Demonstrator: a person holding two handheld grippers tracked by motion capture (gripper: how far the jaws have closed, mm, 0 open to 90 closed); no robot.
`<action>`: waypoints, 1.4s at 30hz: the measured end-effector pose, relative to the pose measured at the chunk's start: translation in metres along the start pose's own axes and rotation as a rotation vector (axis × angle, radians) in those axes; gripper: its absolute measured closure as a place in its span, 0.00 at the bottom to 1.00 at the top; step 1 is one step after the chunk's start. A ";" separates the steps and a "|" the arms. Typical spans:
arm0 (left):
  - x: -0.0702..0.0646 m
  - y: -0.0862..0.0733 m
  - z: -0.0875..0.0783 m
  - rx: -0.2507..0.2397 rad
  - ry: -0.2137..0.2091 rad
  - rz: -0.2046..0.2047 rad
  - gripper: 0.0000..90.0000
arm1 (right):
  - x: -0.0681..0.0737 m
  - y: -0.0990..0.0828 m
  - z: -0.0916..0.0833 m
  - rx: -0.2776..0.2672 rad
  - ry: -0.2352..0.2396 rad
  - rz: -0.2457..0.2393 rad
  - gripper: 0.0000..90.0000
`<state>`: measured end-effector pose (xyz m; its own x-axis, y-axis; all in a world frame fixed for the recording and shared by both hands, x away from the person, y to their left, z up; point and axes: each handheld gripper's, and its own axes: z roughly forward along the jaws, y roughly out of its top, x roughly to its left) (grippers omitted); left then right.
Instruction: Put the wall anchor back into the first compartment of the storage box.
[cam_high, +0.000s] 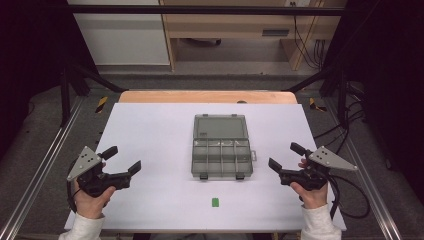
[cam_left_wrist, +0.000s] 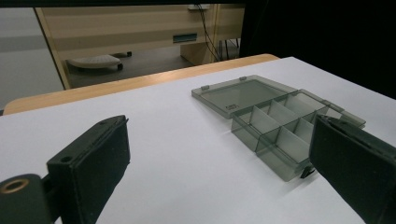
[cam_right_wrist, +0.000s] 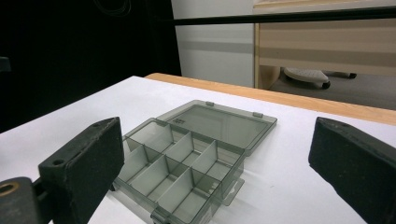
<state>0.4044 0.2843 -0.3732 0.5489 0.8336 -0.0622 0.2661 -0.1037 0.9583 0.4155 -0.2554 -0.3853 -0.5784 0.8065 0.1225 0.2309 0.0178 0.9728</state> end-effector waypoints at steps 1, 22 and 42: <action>0.000 0.000 0.000 -0.001 0.000 -0.003 0.06 | 0.000 0.000 0.000 0.000 0.000 0.003 0.04; -0.033 -0.007 0.027 0.069 -0.029 0.001 0.06 | 0.002 -0.001 0.004 0.014 0.003 -0.006 0.04; -0.087 -0.023 0.063 0.170 -0.120 0.049 0.08 | 0.003 -0.003 0.007 0.024 0.010 -0.001 0.04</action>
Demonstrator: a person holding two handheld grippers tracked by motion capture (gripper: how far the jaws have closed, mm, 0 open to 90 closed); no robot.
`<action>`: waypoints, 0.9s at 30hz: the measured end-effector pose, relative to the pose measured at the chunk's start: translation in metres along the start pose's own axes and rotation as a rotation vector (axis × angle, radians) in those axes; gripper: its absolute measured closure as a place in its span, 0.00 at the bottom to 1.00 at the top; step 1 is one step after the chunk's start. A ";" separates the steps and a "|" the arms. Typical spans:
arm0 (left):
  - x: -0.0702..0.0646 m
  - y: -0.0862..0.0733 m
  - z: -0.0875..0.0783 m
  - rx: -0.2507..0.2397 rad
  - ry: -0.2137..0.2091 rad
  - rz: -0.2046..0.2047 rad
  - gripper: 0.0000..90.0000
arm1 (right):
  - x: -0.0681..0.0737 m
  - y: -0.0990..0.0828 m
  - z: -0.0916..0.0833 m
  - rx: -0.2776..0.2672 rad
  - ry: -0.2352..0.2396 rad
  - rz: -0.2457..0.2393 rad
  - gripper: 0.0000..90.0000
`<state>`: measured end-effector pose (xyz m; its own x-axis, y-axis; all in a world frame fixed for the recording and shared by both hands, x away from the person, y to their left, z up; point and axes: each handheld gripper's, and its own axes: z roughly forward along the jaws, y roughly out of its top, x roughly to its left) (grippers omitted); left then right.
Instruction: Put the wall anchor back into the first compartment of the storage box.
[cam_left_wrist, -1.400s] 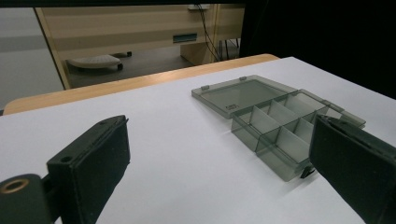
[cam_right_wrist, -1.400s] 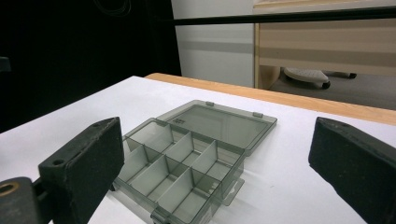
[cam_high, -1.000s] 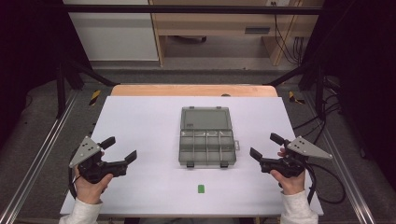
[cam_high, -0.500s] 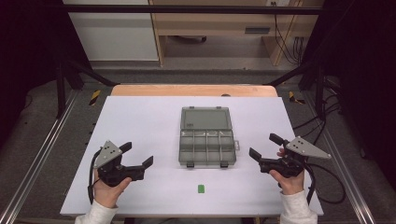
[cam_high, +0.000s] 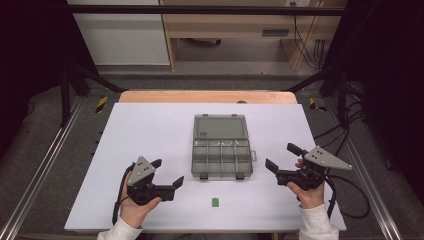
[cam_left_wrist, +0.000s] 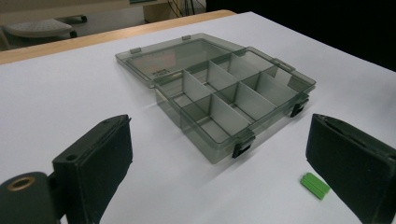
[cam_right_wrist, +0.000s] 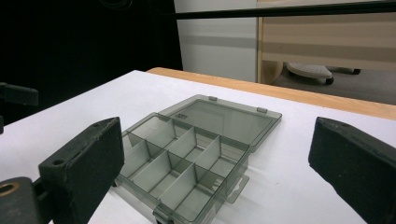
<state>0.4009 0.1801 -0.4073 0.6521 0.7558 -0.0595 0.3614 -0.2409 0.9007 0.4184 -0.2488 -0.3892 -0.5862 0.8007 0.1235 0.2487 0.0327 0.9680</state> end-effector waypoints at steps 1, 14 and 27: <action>-0.003 0.000 0.002 0.003 -0.005 0.002 0.08 | 0.000 0.000 0.001 -0.002 -0.003 -0.007 0.04; -0.035 -0.014 0.036 0.117 -0.048 0.037 0.11 | 0.001 0.000 0.001 0.001 0.001 -0.007 0.04; -0.055 -0.028 0.063 0.223 -0.066 0.039 0.17 | 0.001 0.000 0.002 -0.001 0.001 -0.006 0.04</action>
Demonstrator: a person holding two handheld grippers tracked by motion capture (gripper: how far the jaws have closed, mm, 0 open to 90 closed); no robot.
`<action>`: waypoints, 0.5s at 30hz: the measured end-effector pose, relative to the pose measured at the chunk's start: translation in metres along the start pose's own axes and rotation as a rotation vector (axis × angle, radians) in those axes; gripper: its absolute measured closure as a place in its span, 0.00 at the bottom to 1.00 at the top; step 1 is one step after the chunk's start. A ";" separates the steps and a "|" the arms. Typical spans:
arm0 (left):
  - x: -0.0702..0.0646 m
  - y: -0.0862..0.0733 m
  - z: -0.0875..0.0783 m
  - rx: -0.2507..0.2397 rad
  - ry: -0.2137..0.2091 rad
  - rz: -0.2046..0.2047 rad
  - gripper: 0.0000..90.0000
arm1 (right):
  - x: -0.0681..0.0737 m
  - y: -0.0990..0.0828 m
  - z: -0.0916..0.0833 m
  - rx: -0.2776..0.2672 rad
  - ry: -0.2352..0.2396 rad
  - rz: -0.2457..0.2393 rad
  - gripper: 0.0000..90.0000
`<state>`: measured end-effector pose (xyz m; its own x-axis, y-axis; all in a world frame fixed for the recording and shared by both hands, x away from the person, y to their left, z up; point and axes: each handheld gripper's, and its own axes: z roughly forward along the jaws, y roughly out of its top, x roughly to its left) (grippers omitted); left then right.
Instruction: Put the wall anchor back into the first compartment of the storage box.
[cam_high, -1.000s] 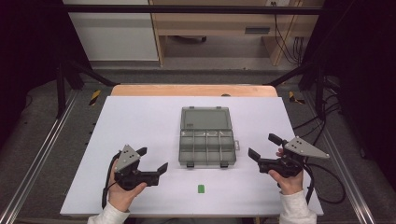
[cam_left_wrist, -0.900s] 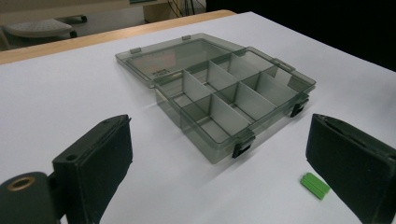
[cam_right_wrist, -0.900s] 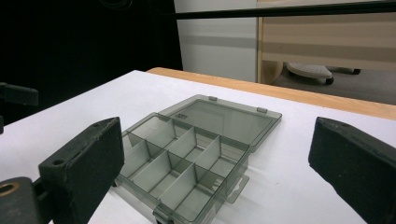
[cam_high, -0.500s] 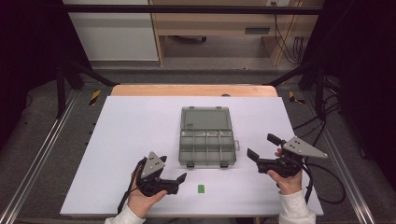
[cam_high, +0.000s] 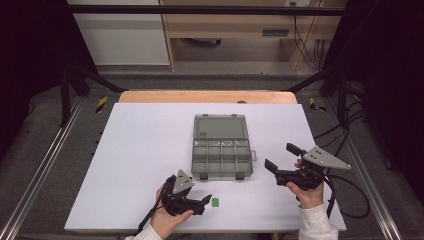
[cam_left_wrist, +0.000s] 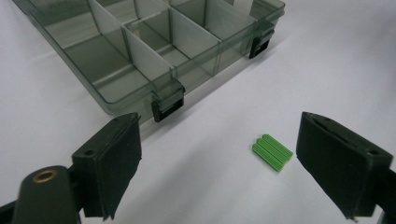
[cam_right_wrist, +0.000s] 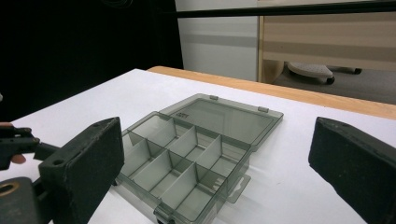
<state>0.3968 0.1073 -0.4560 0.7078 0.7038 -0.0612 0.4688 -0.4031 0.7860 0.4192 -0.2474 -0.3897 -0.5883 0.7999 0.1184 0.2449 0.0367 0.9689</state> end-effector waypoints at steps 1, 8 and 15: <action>-0.001 -0.001 0.003 0.007 0.000 0.001 0.17 | 0.000 0.000 0.000 0.002 0.000 -0.003 0.04; -0.009 -0.005 0.019 0.057 0.005 -0.008 0.28 | -0.001 0.000 0.000 0.000 0.000 -0.003 0.04; -0.014 -0.008 0.027 0.089 -0.009 -0.015 0.38 | -0.001 0.000 0.000 0.001 0.000 -0.002 0.04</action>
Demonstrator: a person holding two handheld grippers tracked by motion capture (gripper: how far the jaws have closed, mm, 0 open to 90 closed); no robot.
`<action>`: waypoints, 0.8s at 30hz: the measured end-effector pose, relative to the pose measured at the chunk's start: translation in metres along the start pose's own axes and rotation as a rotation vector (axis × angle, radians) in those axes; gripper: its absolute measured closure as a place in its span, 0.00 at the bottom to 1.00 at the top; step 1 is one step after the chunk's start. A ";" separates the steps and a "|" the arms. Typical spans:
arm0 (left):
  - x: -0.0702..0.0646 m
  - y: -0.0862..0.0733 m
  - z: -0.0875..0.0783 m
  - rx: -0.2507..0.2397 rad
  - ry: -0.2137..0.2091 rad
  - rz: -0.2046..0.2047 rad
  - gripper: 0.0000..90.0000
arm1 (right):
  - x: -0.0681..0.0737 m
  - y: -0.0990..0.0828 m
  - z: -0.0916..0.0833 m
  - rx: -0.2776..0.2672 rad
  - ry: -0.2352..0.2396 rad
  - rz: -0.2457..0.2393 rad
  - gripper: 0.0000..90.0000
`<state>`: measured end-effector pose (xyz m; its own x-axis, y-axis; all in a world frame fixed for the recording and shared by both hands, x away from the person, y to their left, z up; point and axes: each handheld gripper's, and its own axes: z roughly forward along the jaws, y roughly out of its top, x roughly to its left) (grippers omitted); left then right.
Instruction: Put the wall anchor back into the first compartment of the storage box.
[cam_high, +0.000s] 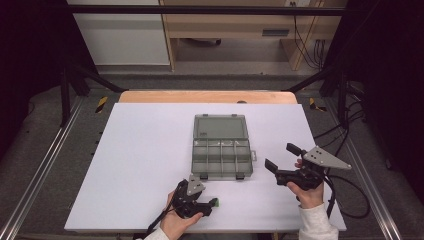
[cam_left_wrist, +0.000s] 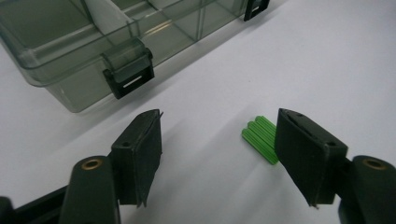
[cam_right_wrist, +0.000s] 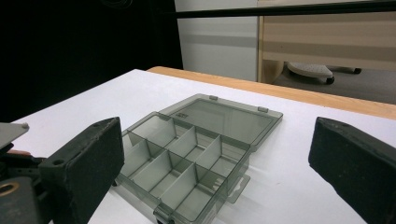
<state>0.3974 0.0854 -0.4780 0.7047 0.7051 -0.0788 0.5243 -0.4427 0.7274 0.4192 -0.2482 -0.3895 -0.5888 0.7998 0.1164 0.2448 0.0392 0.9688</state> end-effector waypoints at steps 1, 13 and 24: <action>0.000 0.000 0.000 0.000 0.000 0.000 0.39 | 0.000 0.000 0.000 0.000 0.000 0.000 0.04; -0.004 0.001 0.002 0.018 0.007 -0.007 0.48 | 0.000 0.000 0.000 0.000 0.001 -0.001 0.04; -0.015 0.002 0.000 0.060 0.015 0.008 0.63 | 0.000 0.000 0.000 0.002 0.001 -0.002 0.04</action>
<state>0.3881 0.0739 -0.4751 0.7020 0.7095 -0.0621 0.5463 -0.4805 0.6860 0.4190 -0.2478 -0.3894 -0.5900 0.7992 0.1144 0.2451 0.0422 0.9686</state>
